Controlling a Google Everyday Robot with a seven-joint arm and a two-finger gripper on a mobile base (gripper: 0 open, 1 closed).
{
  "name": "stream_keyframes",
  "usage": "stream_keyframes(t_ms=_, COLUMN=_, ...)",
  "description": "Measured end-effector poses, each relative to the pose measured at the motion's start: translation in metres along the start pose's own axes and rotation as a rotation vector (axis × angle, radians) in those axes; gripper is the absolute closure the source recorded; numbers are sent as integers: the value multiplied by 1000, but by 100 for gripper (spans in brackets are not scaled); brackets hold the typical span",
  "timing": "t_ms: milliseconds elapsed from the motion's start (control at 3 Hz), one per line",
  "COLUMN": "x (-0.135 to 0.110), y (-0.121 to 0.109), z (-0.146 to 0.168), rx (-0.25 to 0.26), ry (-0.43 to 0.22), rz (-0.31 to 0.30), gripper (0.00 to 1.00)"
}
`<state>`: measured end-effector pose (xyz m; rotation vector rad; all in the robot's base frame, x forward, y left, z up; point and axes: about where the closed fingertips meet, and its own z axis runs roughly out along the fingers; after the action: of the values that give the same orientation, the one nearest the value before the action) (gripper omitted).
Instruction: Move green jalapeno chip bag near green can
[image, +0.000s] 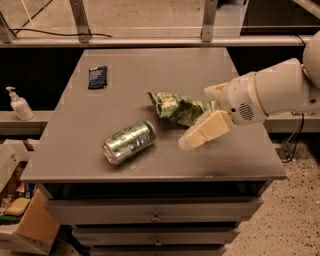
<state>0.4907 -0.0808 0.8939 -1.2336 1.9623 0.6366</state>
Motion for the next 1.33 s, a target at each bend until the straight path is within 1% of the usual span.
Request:
stream_keyframes(t_ms=333, x=3, y=-19, z=-10, rx=33, ry=-21, rz=-16, gripper=0)
stream_keyframes(t_ms=667, x=7, y=-48, z=-37, rx=111, ry=-61, rz=-19, gripper=0)
stream_keyframes(t_ms=1000, x=14, y=-72, z=-64, rx=173, ry=-101, rz=-11, gripper=0)
stream_keyframes(t_ms=1333, x=21, y=-89, z=-82, rx=207, ry=-154, rz=32, gripper=0)
